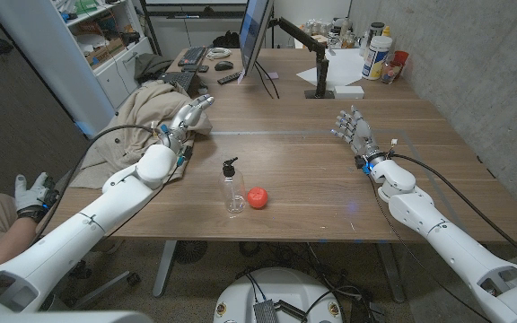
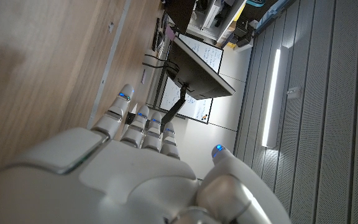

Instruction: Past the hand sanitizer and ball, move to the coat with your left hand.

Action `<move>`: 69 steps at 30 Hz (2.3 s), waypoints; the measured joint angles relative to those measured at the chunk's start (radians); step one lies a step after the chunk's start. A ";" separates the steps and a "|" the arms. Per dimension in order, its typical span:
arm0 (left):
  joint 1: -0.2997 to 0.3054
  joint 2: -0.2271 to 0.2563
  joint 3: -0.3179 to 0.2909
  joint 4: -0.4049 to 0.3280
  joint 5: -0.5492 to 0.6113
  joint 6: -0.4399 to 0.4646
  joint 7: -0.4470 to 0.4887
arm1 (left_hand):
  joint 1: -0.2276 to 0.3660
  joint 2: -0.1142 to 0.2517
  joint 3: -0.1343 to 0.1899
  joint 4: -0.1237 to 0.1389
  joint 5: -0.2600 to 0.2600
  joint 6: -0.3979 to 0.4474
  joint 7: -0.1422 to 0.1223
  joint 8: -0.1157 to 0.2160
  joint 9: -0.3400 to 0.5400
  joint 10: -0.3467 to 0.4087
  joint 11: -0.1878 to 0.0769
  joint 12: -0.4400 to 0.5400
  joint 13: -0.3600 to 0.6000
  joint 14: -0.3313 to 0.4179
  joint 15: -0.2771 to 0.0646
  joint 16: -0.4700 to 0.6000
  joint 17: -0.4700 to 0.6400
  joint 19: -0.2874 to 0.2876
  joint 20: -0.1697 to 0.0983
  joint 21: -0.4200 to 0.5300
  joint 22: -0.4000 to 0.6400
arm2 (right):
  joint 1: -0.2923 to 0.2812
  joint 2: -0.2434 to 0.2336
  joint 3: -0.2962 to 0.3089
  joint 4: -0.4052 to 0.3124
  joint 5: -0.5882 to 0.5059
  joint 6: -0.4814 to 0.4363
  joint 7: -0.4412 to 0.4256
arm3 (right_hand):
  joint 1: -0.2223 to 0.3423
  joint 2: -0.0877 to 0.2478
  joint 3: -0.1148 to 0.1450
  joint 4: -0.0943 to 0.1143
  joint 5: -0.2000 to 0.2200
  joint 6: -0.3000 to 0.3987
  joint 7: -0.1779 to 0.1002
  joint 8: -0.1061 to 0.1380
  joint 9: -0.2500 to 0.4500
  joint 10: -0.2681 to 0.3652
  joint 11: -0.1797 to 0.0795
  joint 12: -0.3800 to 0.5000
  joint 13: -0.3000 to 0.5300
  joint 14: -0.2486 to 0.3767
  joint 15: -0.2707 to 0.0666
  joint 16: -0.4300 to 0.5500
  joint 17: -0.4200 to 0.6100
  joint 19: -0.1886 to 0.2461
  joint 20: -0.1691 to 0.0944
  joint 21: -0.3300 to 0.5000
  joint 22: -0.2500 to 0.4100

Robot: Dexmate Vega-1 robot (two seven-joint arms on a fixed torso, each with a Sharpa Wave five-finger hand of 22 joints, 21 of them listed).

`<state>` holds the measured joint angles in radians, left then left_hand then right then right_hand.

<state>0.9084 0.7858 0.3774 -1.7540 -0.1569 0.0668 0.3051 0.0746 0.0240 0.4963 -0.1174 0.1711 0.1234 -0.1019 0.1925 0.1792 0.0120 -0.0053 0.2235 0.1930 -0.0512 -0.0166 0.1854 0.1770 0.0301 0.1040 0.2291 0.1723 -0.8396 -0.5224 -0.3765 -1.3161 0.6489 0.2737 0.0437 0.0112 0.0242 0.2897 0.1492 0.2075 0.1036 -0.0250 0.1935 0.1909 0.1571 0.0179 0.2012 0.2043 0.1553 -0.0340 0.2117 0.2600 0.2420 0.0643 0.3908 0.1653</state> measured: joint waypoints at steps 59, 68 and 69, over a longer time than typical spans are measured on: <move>-0.101 0.143 0.105 -0.218 0.287 0.526 -0.101 | 0.049 0.012 0.015 -0.023 0.000 0.004 -0.004 0.000 0.000 -0.008 0.000 -0.006 0.000 -0.041 0.011 -0.006 0.000 -0.054 0.021 -0.041 0.000 | 0.006 -0.002 -0.004 0.006 -0.008 0.010 0.010 | 0.000 0.000 -0.008 0.000 0.004 0.000 0.000 0.000 0.000 -0.004 -0.004 0.000 0.000 -0.036 -0.004 -0.005 -0.014 0.004 -0.004 -0.043 0.000; -0.125 0.177 0.140 -0.259 0.330 0.590 -0.125 | 0.049 0.012 0.015 -0.023 0.000 0.009 0.002 0.000 0.000 -0.007 0.000 -0.006 0.000 -0.041 0.011 -0.006 0.000 -0.060 0.027 -0.041 0.000 | 0.006 -0.002 -0.005 0.004 -0.008 0.010 0.010 | 0.005 0.005 -0.015 -0.001 0.004 0.000 0.000 0.000 0.000 -0.004 -0.004 0.000 0.000 -0.041 0.002 -0.004 -0.014 0.004 -0.004 -0.047 0.000; -0.125 0.177 0.140 -0.259 0.335 0.591 -0.125 | 0.051 0.014 0.015 -0.023 0.000 0.009 0.002 0.000 0.000 -0.007 0.000 -0.006 0.000 -0.041 0.011 -0.006 0.000 -0.060 0.027 -0.041 0.000 | 0.006 -0.003 -0.005 0.004 -0.010 0.009 0.007 | 0.005 0.005 -0.015 -0.001 0.004 0.000 0.000 0.000 0.000 -0.004 -0.004 0.000 0.000 -0.041 0.002 -0.004 -0.014 0.004 -0.004 -0.047 0.000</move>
<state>0.7839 0.9633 0.5178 -2.0133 0.1776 0.6580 0.1803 0.1252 0.0378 0.5115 -0.1406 0.1711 0.1326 -0.1000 0.1925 0.1789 0.0047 -0.0055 0.2179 0.1929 -0.0917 -0.0052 0.1796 0.1771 -0.0295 0.1307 0.1885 0.1724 -0.8340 -0.5249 -0.3817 -1.3120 0.6389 0.2827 0.0509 0.0164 0.0294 0.2746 0.1477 0.2113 0.1036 -0.0250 0.1935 0.1911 0.1535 0.0142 0.2012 0.2048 0.1141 -0.0322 0.2077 0.2462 0.2455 0.0608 0.3437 0.1652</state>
